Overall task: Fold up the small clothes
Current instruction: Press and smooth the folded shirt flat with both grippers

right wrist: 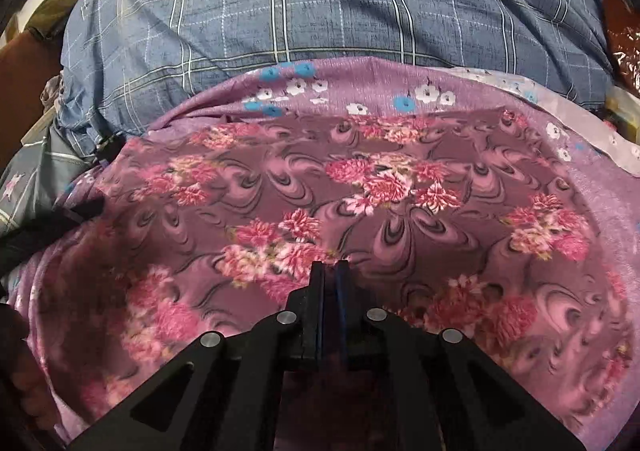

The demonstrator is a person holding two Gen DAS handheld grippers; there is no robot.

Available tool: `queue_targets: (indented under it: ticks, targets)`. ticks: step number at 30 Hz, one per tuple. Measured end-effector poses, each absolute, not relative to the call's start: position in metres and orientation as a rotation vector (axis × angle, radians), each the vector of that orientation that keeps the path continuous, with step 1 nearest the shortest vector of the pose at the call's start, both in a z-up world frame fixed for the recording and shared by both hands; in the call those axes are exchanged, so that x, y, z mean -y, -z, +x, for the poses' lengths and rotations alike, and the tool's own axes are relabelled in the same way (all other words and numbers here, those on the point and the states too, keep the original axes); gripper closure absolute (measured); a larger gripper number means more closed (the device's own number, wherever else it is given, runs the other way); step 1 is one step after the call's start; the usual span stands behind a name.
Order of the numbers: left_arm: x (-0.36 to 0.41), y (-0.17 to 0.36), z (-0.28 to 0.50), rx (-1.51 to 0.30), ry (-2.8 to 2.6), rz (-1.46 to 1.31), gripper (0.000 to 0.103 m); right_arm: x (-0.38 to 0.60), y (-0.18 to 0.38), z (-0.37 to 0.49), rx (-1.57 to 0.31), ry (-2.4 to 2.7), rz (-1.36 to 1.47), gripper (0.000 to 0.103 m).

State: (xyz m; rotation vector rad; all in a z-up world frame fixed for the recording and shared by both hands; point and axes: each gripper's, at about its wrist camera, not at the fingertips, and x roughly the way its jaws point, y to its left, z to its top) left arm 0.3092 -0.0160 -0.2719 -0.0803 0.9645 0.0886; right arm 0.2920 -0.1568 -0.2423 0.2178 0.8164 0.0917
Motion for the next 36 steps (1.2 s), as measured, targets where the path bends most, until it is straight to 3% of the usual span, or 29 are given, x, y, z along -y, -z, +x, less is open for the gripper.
queue_targets:
  ticks: [4,7,26,32,36]
  targets:
    - [0.019,0.283,0.307,-0.903,-0.103,-0.050,0.012,0.158,0.243,0.296,-0.814,-0.108,0.205,0.096]
    - [0.017,0.291,0.305,-0.874,-0.109,-0.037,0.000,0.157,0.243,0.296,-0.804,-0.119,0.176,0.096]
    - [0.008,0.291,0.287,-0.941,-0.038,-0.035,0.000,0.150,0.242,0.291,-0.794,-0.109,0.110,0.096]
    - [-0.027,0.256,0.216,-0.904,-0.063,-0.126,0.000,0.154,0.241,0.289,-0.808,-0.122,0.131,0.095]
    - [-0.055,0.269,0.166,-1.007,-0.028,-0.305,0.000,0.157,0.240,0.286,-0.819,-0.127,0.149,0.094]
